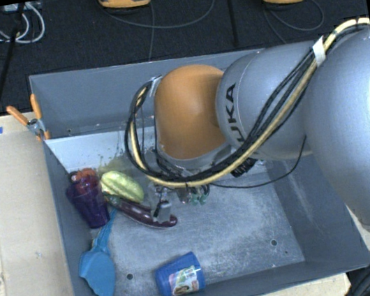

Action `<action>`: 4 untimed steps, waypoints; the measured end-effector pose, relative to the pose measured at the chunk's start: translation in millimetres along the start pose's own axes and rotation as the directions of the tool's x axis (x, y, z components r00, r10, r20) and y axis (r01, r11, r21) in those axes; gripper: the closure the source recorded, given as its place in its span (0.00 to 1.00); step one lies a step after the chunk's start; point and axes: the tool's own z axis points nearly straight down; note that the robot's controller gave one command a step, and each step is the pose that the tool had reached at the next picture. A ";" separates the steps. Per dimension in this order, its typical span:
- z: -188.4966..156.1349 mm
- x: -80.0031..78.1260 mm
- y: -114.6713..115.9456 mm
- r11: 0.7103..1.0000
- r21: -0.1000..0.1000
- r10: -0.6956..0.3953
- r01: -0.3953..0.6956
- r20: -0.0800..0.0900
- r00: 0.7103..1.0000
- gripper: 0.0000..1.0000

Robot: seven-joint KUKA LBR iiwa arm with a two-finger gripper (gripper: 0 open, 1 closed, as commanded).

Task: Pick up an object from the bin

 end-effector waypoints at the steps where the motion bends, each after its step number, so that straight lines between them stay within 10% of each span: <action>1: -60.5 4.0 -17.4 0.998 0.000 -0.056 0.056 0.003 0.998 1.00; 2: -121.2 -18.0 -45.8 1.000 -0.001 0.012 -0.012 0.007 1.000 1.00; 3: -33.3 7.4 -15.0 0.994 -0.001 0.111 -0.111 -0.002 0.994 0.00; 4: -36.0 5.6 -15.5 0.994 -0.002 0.111 -0.111 0.005 0.994 0.00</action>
Offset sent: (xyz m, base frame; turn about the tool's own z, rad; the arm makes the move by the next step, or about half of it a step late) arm 0.0318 -0.0561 0.1416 0.0470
